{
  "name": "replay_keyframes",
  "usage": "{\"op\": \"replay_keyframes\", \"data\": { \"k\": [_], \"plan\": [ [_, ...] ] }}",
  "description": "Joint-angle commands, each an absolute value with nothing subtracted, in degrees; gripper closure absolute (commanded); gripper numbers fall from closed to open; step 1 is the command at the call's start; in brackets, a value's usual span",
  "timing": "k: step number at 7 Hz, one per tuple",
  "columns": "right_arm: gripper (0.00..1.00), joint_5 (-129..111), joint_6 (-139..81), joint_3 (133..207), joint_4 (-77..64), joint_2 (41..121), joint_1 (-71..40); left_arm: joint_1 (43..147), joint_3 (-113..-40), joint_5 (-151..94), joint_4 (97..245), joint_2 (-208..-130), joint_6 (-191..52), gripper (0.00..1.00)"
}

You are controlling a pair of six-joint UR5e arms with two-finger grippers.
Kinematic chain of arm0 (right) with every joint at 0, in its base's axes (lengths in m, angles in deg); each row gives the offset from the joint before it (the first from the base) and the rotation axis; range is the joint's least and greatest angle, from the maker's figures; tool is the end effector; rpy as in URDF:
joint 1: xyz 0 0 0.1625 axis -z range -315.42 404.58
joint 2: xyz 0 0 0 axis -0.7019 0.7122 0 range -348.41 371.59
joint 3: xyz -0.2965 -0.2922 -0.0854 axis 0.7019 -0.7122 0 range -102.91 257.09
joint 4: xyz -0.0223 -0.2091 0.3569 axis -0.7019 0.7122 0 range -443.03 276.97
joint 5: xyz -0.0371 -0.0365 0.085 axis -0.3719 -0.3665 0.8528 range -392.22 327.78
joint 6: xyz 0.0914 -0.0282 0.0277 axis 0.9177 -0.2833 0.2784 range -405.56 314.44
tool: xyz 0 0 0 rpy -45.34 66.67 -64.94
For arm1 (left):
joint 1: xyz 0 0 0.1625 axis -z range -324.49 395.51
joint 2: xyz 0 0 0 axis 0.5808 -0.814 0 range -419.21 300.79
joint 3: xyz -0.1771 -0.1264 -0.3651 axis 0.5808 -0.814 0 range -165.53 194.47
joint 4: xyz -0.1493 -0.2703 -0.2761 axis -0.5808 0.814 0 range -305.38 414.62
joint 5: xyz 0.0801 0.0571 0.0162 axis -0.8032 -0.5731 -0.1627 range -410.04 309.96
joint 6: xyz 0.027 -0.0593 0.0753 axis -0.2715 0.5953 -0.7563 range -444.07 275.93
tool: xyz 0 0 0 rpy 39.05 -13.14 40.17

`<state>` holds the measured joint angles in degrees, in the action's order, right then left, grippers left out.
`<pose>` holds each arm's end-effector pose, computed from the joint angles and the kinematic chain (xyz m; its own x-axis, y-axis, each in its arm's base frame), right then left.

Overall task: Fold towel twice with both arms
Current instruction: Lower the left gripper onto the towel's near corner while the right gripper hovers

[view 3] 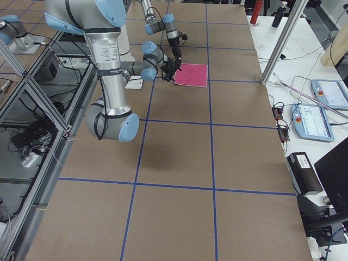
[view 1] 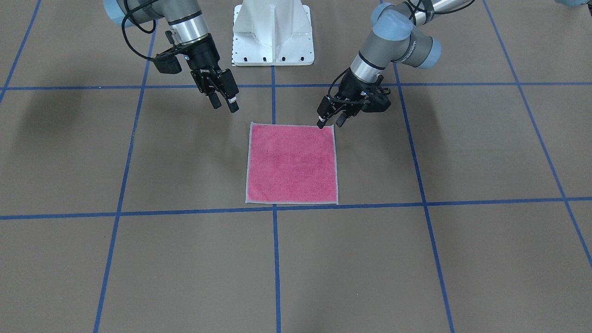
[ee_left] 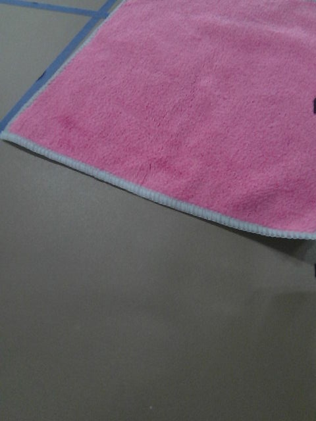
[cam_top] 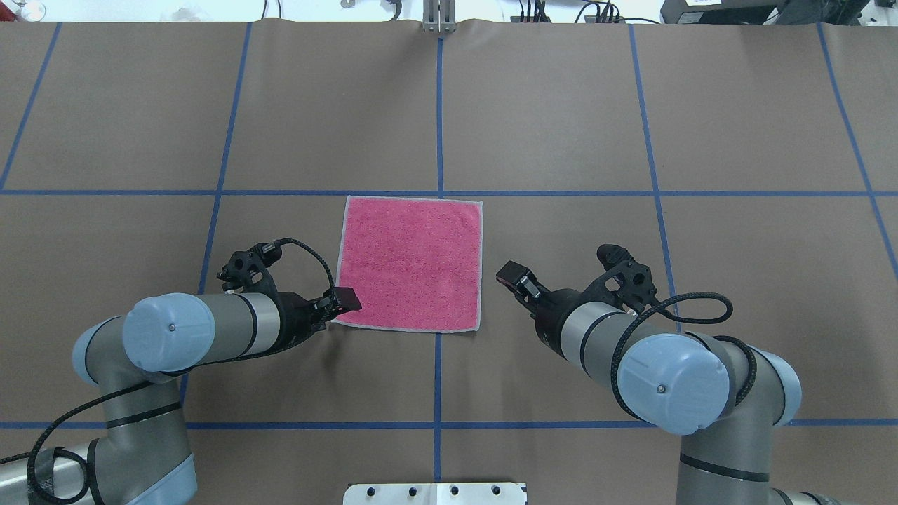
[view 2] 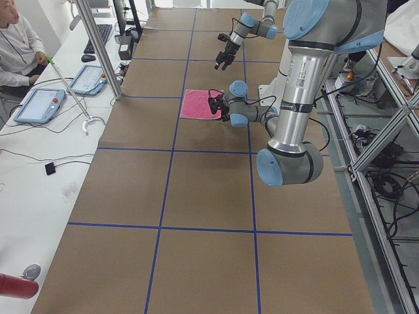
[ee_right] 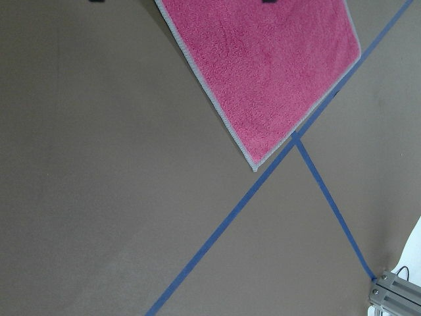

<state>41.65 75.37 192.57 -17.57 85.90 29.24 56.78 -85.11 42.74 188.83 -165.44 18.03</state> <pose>-0.4766 -0.2976 0.2619 0.0841 0.5351 0.8406 -0.6314 0.6812 -0.3705 0.5119 -0.3373 0.3402 0.2444 -0.3198 -0.9154 0.3796 0.9003 -0.2132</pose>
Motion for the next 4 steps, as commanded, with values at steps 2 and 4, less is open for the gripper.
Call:
{"op": "replay_keyframes", "data": {
  "k": [2,4],
  "plan": [
    [0.14,41.61,75.29,192.49,-17.46,85.86,29.55,56.78,-84.59,42.60,188.83,-165.74,18.06,0.47],
    [0.12,41.61,75.12,192.49,-17.46,85.86,29.64,56.95,-84.67,42.60,188.83,-165.21,18.06,0.51]
  ]
}}
